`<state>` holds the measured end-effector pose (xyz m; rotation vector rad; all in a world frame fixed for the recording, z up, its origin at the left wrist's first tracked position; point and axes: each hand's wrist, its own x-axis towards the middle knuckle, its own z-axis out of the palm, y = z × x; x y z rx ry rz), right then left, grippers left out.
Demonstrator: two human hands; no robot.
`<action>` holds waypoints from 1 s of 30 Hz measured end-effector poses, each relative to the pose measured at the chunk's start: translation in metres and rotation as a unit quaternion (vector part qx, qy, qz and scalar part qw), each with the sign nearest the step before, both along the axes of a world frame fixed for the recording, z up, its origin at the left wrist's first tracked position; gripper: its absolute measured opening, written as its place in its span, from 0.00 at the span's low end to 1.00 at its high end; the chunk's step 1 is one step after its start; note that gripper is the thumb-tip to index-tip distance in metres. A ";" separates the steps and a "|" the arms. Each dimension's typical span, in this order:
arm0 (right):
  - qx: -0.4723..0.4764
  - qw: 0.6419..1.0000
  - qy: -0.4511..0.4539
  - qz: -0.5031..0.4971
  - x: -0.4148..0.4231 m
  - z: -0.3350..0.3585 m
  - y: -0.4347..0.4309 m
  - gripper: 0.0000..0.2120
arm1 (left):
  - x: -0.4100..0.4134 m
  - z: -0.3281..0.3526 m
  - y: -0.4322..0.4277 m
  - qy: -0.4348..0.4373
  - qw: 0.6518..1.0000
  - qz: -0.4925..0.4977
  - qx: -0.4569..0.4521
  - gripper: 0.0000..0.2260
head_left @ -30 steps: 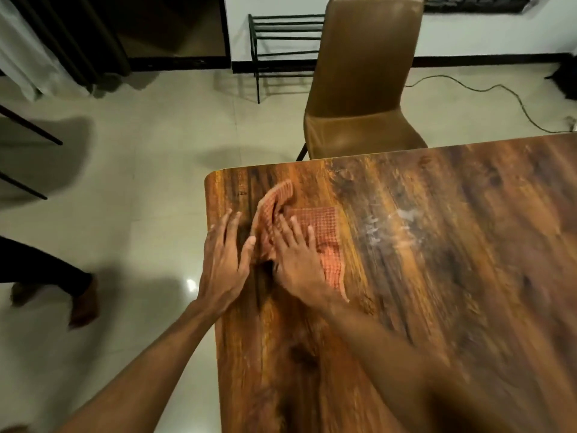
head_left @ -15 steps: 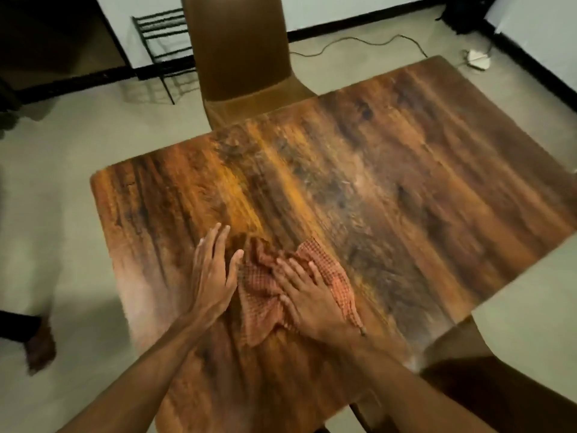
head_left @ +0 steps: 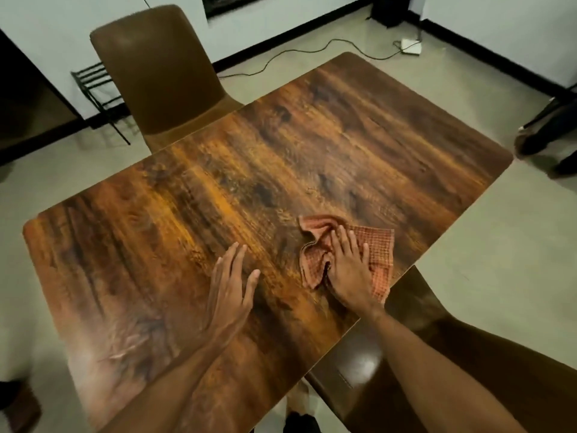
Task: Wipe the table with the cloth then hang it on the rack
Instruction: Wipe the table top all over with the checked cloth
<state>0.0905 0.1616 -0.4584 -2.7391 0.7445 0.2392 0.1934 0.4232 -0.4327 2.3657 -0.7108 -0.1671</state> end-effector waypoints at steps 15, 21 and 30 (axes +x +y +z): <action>-0.002 1.000 -0.022 -0.002 0.054 -0.019 -0.027 0.31 | 0.035 -0.009 -0.051 -0.008 1.000 -0.017 0.024 0.27; -0.051 0.983 -0.045 0.173 0.125 -0.034 -0.029 0.29 | 0.086 -0.012 -0.050 -0.007 1.000 0.007 0.019 0.26; -0.021 0.964 -0.034 0.263 0.216 -0.027 0.088 0.28 | 0.130 0.012 0.008 0.004 0.996 0.081 0.039 0.26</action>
